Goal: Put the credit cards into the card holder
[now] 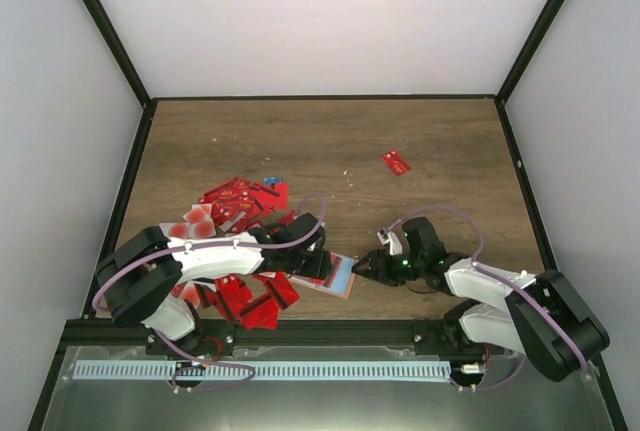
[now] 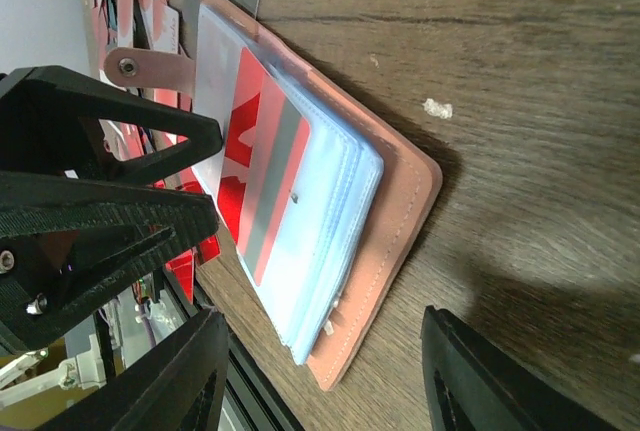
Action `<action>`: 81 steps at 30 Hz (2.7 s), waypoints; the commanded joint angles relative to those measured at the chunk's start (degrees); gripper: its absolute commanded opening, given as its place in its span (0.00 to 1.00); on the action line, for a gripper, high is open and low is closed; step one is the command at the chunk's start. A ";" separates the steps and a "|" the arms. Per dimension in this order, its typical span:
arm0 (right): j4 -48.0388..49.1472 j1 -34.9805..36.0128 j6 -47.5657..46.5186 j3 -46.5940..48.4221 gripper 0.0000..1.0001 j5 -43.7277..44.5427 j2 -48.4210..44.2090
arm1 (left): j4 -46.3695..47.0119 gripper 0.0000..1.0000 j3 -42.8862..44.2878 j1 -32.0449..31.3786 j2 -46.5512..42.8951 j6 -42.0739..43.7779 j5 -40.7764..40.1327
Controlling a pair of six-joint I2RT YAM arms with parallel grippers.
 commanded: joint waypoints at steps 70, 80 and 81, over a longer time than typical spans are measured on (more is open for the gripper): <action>-8.67 -2.76 -10.41 8.38 0.54 -2.31 -0.43 | 4.55 0.15 2.40 -4.33 0.51 -8.32 -1.77; -5.74 -2.75 -9.73 8.32 0.54 -3.09 3.20 | 5.97 0.04 3.38 -4.27 5.21 -7.88 -1.27; -5.54 -2.76 -9.73 8.24 0.54 -3.19 3.35 | 6.23 0.04 3.42 -4.25 5.42 -7.81 -1.06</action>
